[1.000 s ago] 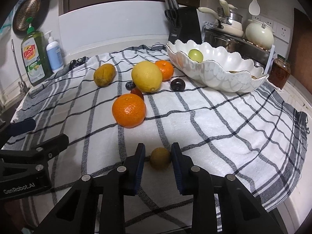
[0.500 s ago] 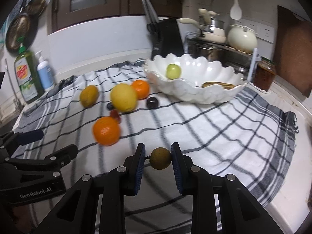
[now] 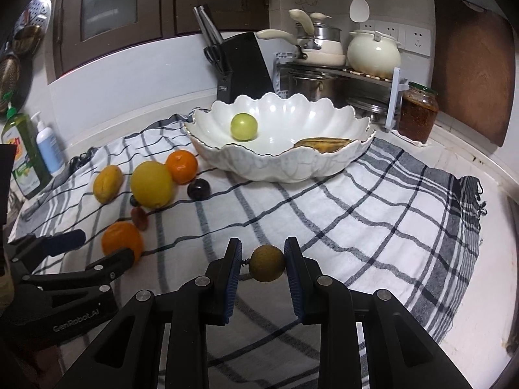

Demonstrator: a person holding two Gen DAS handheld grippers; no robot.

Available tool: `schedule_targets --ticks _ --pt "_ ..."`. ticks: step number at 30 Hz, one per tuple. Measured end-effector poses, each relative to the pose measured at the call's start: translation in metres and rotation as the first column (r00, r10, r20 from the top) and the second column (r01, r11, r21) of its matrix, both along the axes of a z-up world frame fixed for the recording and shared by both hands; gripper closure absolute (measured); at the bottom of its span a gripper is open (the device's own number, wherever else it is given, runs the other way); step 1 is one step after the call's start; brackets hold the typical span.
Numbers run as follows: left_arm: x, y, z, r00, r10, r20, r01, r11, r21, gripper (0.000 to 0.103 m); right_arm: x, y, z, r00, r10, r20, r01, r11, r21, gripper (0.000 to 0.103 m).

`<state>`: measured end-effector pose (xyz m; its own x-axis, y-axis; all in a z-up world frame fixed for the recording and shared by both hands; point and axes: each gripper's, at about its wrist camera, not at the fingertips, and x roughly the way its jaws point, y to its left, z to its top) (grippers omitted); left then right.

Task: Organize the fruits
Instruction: 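Grasp the small brown fruit with the right tool while the left tool grasps an orange, then lower the orange and small brown fruit into the bowl and open both tools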

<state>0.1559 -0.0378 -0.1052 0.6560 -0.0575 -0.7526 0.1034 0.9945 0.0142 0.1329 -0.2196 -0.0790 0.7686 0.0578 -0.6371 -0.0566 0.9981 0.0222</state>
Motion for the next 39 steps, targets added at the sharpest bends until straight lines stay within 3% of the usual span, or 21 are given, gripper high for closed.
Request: schedule_targets --ticks 4,11,21,39 --pt "0.007 -0.004 -0.005 1.000 -0.007 -0.012 0.007 1.000 -0.001 0.037 0.004 -0.003 -0.005 1.000 0.001 -0.012 -0.001 1.000 0.009 0.074" --pt "0.014 -0.011 -0.012 0.999 -0.040 -0.033 0.039 0.999 -0.006 0.057 0.008 -0.007 -0.011 1.000 -0.005 -0.028 0.005 1.000 0.024 0.074" --pt "0.006 -0.013 -0.005 0.998 -0.050 -0.029 0.050 0.999 -0.002 0.059 0.004 -0.011 -0.006 1.000 -0.015 -0.023 0.016 0.999 0.030 0.074" --pt "0.006 -0.020 0.048 0.994 -0.083 0.073 0.086 0.996 -0.029 0.059 0.009 -0.023 0.040 0.996 -0.042 0.078 0.042 0.999 -0.001 0.074"
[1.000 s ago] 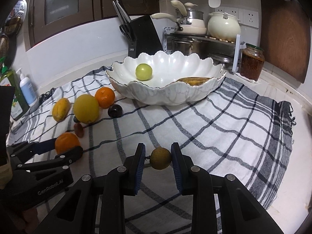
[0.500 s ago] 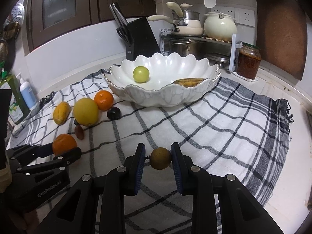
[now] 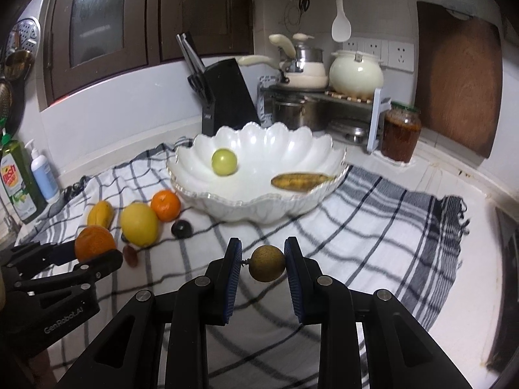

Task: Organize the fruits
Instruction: 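Lower the orange and small brown fruit into the bowl and open both tools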

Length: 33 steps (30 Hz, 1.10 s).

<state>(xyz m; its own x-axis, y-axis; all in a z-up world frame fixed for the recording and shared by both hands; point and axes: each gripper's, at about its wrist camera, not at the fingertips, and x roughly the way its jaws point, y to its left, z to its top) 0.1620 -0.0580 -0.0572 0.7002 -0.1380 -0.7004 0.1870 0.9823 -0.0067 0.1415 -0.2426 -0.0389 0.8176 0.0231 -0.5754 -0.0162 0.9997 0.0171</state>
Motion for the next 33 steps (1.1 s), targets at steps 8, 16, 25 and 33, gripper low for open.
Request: schedule_targets --ticks 8,16,25,33 --pt "0.026 -0.011 0.025 0.999 -0.033 0.037 0.033 0.999 -0.013 0.059 0.025 -0.010 0.019 0.999 -0.007 0.032 0.007 1.000 -0.006 0.074" --pt "0.062 -0.028 0.043 0.996 -0.066 0.058 0.068 0.997 -0.031 0.059 0.064 -0.024 0.035 0.999 -0.027 0.043 0.027 1.000 0.013 0.074" --pt "0.108 -0.042 0.039 0.995 -0.091 0.033 0.093 0.995 -0.048 0.059 0.106 -0.030 0.027 0.999 -0.032 -0.017 0.032 0.999 0.031 0.074" --pt "0.135 -0.045 0.020 0.995 -0.099 -0.008 0.098 0.994 -0.045 0.059 0.128 -0.024 0.002 0.996 0.000 -0.093 0.001 1.000 0.015 0.074"
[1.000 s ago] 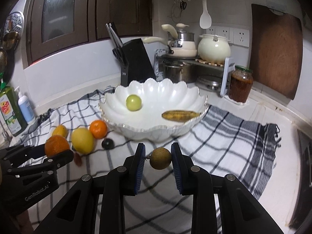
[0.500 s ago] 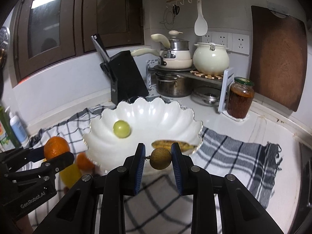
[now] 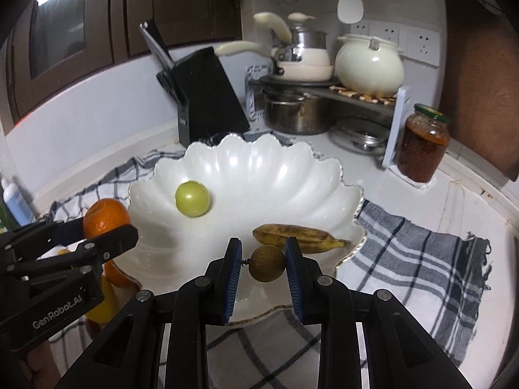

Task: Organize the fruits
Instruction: 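Lower the orange and small brown fruit into the bowl and open both tools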

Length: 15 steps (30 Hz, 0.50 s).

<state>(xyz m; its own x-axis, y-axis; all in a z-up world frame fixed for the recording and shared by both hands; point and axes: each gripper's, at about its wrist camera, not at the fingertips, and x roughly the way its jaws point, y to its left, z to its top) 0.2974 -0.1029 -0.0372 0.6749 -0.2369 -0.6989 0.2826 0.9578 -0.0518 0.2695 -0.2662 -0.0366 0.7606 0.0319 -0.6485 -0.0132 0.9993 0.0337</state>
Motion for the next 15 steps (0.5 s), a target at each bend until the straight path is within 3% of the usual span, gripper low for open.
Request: schedule_targets --ticks 12,15 --pt "0.016 -0.002 -0.019 0.998 -0.004 -0.062 0.004 1.000 0.001 0.058 0.018 0.005 -0.014 0.998 0.038 -0.055 -0.038 0.999 0.000 0.074" --pt "0.017 -0.001 -0.021 0.997 0.005 -0.071 -0.004 1.000 0.010 0.058 0.017 0.005 -0.015 0.998 0.034 -0.057 -0.035 0.999 -0.001 0.066"
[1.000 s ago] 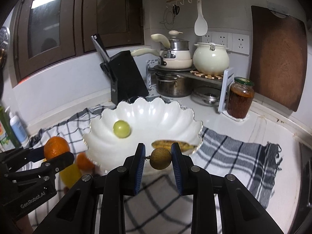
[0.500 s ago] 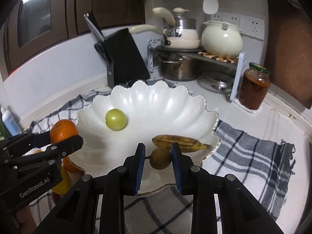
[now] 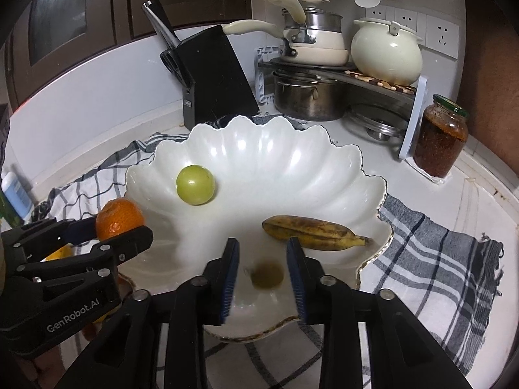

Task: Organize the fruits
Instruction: 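Lower the orange and small brown fruit into the bowl and open both tools, then withdraw both tools from the bowl toward the remaining fruits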

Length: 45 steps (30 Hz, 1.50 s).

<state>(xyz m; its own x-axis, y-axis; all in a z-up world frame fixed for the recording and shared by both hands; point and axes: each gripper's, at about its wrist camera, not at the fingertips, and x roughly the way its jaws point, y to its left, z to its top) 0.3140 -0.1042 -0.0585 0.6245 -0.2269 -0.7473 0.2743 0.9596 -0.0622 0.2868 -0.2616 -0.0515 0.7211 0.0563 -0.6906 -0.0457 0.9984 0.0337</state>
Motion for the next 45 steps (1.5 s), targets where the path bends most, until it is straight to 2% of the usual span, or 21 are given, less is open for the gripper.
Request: schedule_targets --ticks 2,4,5,11,16,20,33,45 --pt "-0.001 0.001 0.000 1.000 0.007 0.005 -0.007 1.000 0.005 0.049 -0.002 0.000 0.002 1.000 -0.011 0.011 0.011 1.000 -0.005 0.049" --pt "-0.003 0.002 0.003 1.000 0.020 0.020 -0.020 1.000 0.013 0.042 -0.006 0.000 0.006 0.999 -0.021 0.028 0.021 1.000 -0.011 0.039" --pt "-0.004 0.002 0.005 0.999 0.029 0.030 -0.030 0.999 0.021 0.037 -0.007 -0.001 0.008 0.999 -0.029 0.035 0.029 0.999 -0.017 0.037" --pt "-0.012 0.010 0.017 0.997 0.051 0.058 -0.053 0.998 0.023 0.026 -0.015 -0.003 0.018 0.996 -0.068 0.063 0.070 0.997 -0.031 0.024" --pt "-0.025 0.018 0.030 0.991 0.084 0.104 -0.089 0.995 0.040 0.015 -0.025 -0.003 0.028 0.992 -0.091 0.084 0.094 0.995 -0.039 0.019" --pt "-0.037 0.026 0.042 0.986 0.096 0.138 -0.103 0.994 0.042 0.011 -0.035 0.000 0.038 0.990 -0.098 0.102 0.103 0.994 -0.042 0.018" --pt "-0.078 0.056 0.070 0.970 0.127 0.205 -0.137 0.990 0.033 0.008 -0.072 0.024 0.071 0.980 -0.094 0.173 0.104 0.993 -0.047 0.017" --pt "-0.100 0.078 0.059 0.972 0.141 0.185 -0.149 0.988 0.032 0.008 -0.090 0.044 0.061 0.986 -0.075 0.149 0.080 0.996 -0.030 0.017"
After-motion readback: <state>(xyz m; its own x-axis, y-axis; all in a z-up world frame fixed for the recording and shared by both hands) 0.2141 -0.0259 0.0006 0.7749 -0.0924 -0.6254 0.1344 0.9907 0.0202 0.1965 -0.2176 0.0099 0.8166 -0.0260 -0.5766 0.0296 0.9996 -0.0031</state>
